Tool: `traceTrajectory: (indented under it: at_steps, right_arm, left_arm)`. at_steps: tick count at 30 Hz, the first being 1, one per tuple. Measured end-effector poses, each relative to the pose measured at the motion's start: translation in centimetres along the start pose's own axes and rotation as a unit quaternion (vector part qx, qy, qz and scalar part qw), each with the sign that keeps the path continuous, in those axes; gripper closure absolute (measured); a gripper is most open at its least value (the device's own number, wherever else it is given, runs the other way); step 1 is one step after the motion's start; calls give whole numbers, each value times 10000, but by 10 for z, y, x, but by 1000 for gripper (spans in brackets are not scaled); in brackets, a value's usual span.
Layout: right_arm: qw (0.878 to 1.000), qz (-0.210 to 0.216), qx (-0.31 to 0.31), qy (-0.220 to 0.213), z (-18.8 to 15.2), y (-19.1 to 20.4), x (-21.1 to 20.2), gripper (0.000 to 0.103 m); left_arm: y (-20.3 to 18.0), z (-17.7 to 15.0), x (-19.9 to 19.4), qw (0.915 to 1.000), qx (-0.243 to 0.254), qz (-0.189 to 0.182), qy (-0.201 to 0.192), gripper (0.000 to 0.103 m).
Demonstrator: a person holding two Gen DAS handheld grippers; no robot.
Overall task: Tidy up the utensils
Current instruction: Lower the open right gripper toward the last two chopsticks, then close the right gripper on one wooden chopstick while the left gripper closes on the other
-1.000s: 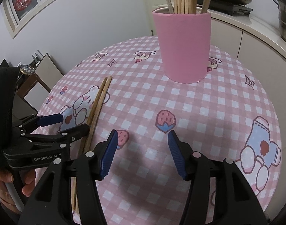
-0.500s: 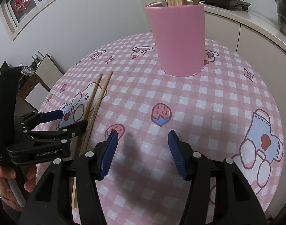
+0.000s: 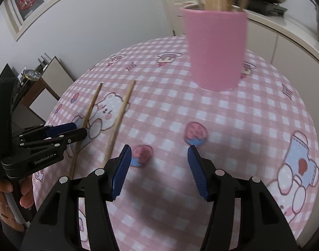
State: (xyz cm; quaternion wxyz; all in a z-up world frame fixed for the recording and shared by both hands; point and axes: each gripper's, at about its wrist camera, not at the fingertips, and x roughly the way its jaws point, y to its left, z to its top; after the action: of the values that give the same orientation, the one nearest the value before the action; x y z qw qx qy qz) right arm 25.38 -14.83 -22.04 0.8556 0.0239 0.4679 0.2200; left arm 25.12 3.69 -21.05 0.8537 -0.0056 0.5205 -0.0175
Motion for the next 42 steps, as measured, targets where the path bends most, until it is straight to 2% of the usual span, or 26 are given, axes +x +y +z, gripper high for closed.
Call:
traceTrajectory:
  at_steps: [4, 8, 12, 18, 22, 25, 27, 29, 35, 42]
  right_arm:
    - [9998, -16, -167, 124, 14, 17, 13, 50]
    - [9995, 145, -104, 279, 29, 26, 27, 50]
    - [9982, 251, -55, 535, 44, 33, 43, 50]
    - [9955, -233, -499, 771, 53, 53, 58, 51]
    - [9902, -661, -909, 831, 53, 64, 65, 63]
    - [9885, -747, -1063, 772, 51, 66, 66, 80]
    - [9888, -686, -1088, 755, 51, 65, 65, 95]
    - [9891, -680, -1083, 736, 51, 66, 65, 95]
    - [9940, -396, -835, 587, 52, 62, 54, 99]
    - [9964, -253, -798, 166, 55, 65, 13, 99]
  left_arm:
    - [4, 10, 5, 9999, -51, 108, 68, 69]
    - [6, 19, 10, 9998, -80, 143, 101, 69]
    - [14, 26, 12, 9998, -172, 68, 64, 69]
    - [15, 23, 12, 9999, -91, 81, -81, 73]
    - [14, 23, 12, 9997, -34, 202, -145, 78]
    - [15, 23, 12, 9996, -72, 195, -177, 82]
    - [14, 23, 12, 9996, -85, 179, -187, 86]
    - [14, 23, 12, 9997, -85, 164, -179, 91]
    - [18, 20, 7, 9997, -226, 25, -121, 95]
    - [16, 18, -19, 9989, -323, -87, -328, 96]
